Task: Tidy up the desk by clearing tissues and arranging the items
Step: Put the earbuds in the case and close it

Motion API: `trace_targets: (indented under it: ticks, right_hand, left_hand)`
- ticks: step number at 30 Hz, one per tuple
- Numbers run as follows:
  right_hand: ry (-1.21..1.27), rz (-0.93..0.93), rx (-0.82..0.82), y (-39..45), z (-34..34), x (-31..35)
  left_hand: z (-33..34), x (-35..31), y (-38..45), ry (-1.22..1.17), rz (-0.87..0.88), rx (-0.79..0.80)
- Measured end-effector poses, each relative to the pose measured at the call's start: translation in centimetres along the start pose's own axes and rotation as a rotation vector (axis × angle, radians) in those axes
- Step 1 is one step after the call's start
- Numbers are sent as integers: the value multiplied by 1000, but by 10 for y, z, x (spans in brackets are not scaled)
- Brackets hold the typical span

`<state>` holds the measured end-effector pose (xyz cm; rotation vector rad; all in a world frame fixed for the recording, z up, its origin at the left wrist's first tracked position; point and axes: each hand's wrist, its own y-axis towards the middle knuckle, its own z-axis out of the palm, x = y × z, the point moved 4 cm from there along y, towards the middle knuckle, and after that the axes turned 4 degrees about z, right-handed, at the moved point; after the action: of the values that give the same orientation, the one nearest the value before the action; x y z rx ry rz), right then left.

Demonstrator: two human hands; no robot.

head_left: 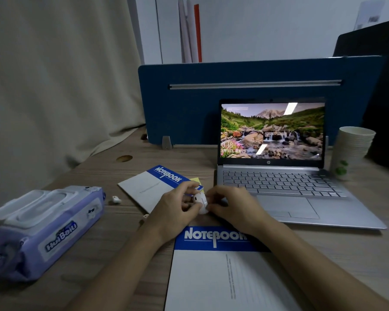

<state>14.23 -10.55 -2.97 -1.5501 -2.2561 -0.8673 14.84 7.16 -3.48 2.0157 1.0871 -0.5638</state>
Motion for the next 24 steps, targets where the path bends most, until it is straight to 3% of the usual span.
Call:
trace_targets:
  ticks: [8, 14, 24]
  right_hand:
    - [19, -16, -26, -5, -2, 1]
    - [61, -47, -42, -9, -8, 6]
    - [-92, -222, -241, -19, -21, 24]
  left_hand:
    - [3, -1, -3, -56, -45, 47]
    - [-5, 3, -7, -434, -133, -35]
    - [-2, 2, -10, -638, -193, -12]
